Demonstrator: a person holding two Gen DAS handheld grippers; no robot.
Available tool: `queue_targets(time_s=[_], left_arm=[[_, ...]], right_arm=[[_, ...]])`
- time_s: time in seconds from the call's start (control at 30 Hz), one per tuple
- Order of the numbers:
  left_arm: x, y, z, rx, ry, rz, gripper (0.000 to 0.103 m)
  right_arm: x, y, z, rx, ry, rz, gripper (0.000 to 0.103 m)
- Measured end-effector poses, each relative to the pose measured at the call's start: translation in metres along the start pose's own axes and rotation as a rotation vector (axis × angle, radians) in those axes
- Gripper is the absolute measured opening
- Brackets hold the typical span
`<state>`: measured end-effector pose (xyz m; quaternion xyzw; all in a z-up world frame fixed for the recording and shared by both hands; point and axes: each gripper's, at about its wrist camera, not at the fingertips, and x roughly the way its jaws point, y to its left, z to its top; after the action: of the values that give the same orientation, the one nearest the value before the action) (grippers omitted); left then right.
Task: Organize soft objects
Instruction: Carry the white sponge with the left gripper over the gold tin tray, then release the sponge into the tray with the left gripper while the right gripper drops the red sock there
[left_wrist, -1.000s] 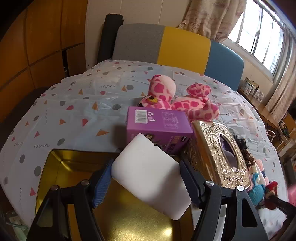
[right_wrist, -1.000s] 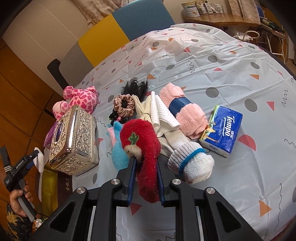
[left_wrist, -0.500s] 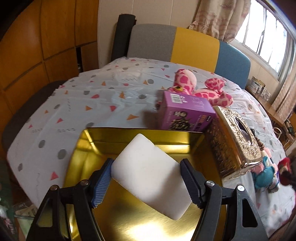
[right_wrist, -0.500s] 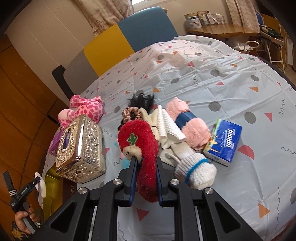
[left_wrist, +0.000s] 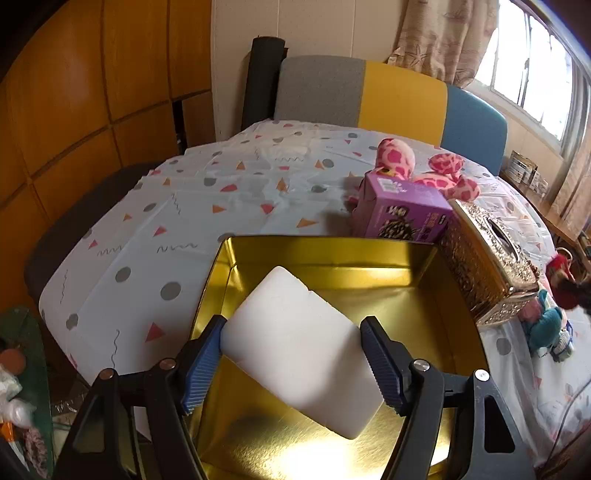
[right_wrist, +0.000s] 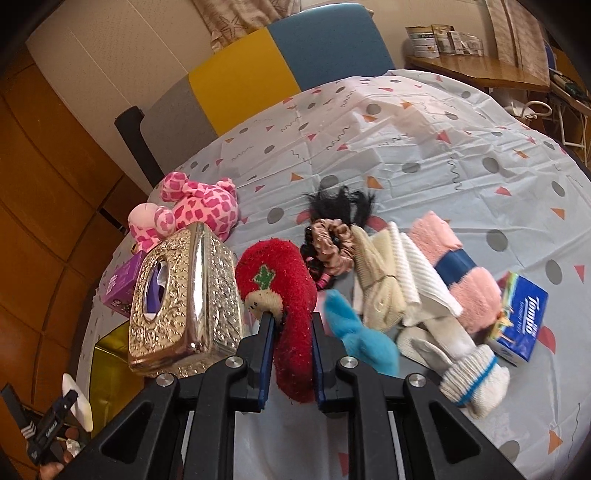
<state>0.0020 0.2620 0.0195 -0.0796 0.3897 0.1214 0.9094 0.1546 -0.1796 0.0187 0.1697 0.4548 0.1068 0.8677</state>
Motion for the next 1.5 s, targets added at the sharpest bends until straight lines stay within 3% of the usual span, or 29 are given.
queue_targets(time_s=[0.3,0.57,1.0,1.13,1.5], left_arm=[[-0.003,0.022,-0.012,-0.026,0.011,0.001,0.074],[-0.009,0.034,-0.017,-0.019,0.001,0.015,0.076],[0.0,0.036,-0.017,0.008,-0.022,0.045,0.076],[-0.003,0.035,-0.013,0.024,-0.061,0.067,0.078],[0.004,0.041,0.0,-0.008,-0.07,0.053,0.079]], right_arm=[[0.026,0.042,0.033,-0.025,0.006,-0.026,0.016],[0.043,0.119,0.042,-0.148,0.026,0.053,0.016],[0.068,0.232,-0.016,-0.378,0.121,0.176,0.016],[0.076,0.246,-0.036,-0.399,0.159,0.197,0.016],[0.103,0.274,-0.083,-0.429,0.263,0.229,0.016]])
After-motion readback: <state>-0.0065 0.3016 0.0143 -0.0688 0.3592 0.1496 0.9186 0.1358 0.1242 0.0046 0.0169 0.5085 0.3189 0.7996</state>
